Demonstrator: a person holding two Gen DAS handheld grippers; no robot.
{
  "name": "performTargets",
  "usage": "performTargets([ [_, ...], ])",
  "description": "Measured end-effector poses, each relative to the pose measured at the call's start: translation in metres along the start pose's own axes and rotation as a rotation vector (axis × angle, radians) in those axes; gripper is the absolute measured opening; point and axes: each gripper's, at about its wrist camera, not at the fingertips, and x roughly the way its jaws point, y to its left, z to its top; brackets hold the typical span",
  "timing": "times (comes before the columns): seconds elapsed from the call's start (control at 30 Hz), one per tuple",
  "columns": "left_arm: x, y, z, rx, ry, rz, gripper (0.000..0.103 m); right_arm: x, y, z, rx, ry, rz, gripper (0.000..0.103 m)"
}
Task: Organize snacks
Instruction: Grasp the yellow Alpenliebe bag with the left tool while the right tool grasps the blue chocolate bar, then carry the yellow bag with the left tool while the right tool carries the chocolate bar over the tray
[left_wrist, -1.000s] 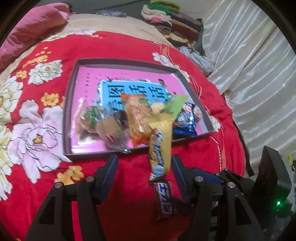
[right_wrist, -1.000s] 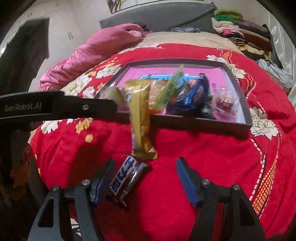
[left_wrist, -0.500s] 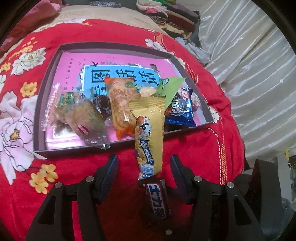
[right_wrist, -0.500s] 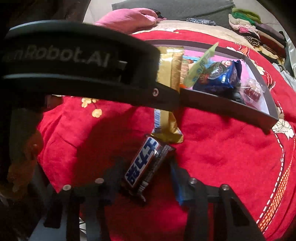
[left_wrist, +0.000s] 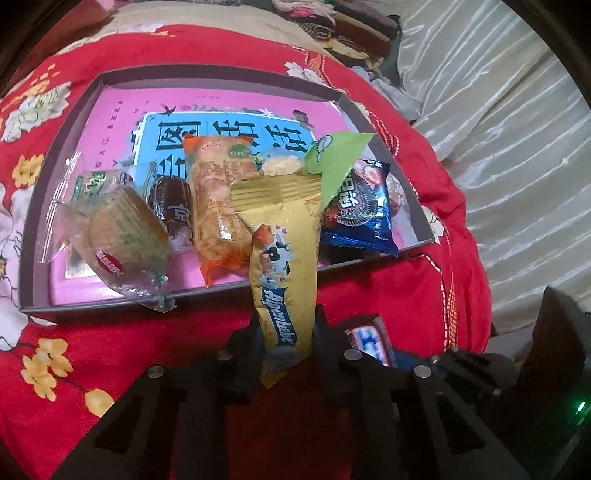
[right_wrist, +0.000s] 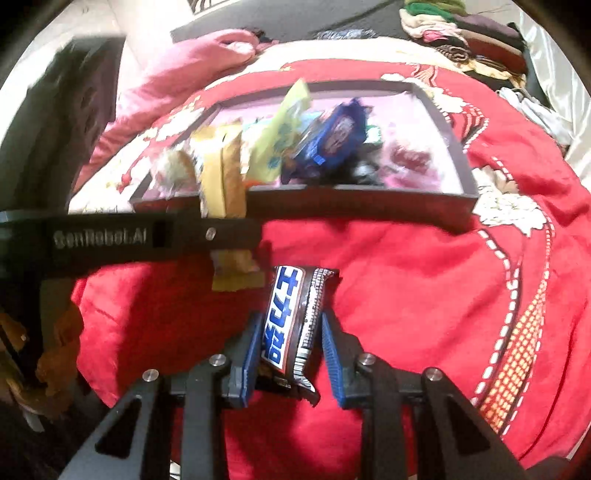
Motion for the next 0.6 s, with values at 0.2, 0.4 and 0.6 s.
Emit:
performTargets([
  [0.2, -0.030, 0.002, 0.002, -0.011, -0.060, -0.009, 0.019, -0.028, -0.015, 0.011, 0.019, -0.106, 0.032, 0.032],
  [0.4, -0.071, 0.010, 0.005, -0.029, -0.140, 0.000, 0.019, -0.053, -0.010, 0.026, -0.031, -0.266, 0.024, 0.032],
  [0.6, -0.095, 0.025, 0.012, -0.056, -0.197, 0.036, 0.019, -0.056, -0.013, 0.039, -0.023, -0.310, 0.009, 0.032],
])
